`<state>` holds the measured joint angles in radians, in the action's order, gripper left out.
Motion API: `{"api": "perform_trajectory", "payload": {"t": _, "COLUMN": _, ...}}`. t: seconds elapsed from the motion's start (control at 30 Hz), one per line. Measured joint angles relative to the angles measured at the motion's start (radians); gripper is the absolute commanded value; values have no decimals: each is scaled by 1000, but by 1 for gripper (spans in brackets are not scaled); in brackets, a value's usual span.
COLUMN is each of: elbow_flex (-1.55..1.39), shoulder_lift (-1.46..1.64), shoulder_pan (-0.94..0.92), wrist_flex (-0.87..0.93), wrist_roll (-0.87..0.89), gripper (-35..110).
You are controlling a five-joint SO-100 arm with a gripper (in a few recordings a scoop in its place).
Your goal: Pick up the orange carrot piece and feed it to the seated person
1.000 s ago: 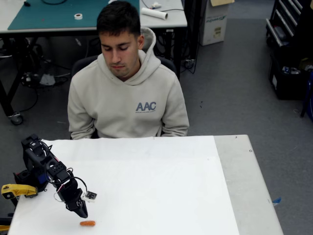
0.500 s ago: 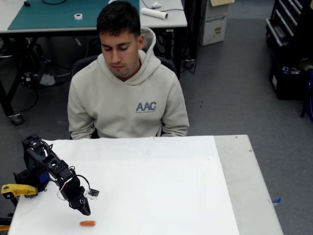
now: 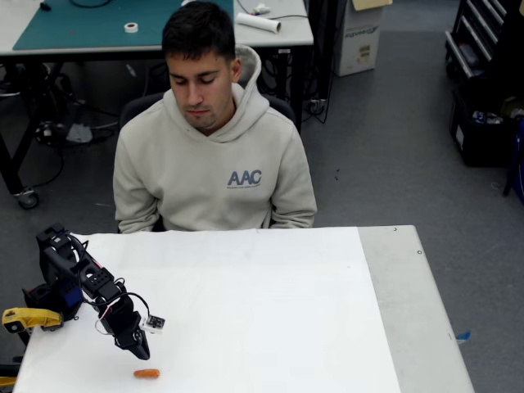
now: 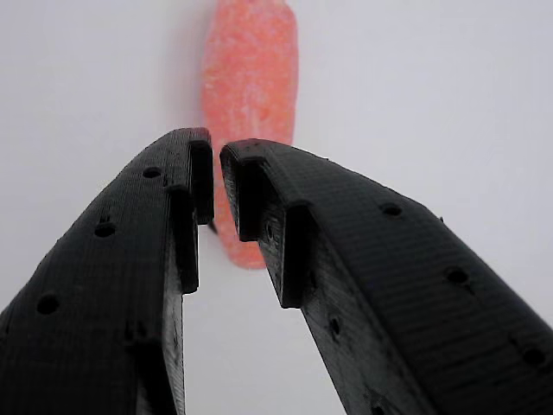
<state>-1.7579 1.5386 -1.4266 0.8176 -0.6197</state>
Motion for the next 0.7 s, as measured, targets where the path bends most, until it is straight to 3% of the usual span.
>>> {"api": "perform_trajectory", "payload": {"t": 0.3, "elbow_flex": -2, "shoulder_lift": 0, "shoulder_pan": 0, "wrist_flex": 0, "wrist_roll": -193, "gripper": -2}}
{"api": "perform_trajectory", "payload": {"t": 0.7, "elbow_flex": 25, "shoulder_lift": 0, "shoulder_pan": 0, "wrist_flex": 0, "wrist_roll": -222, "gripper": -2}}
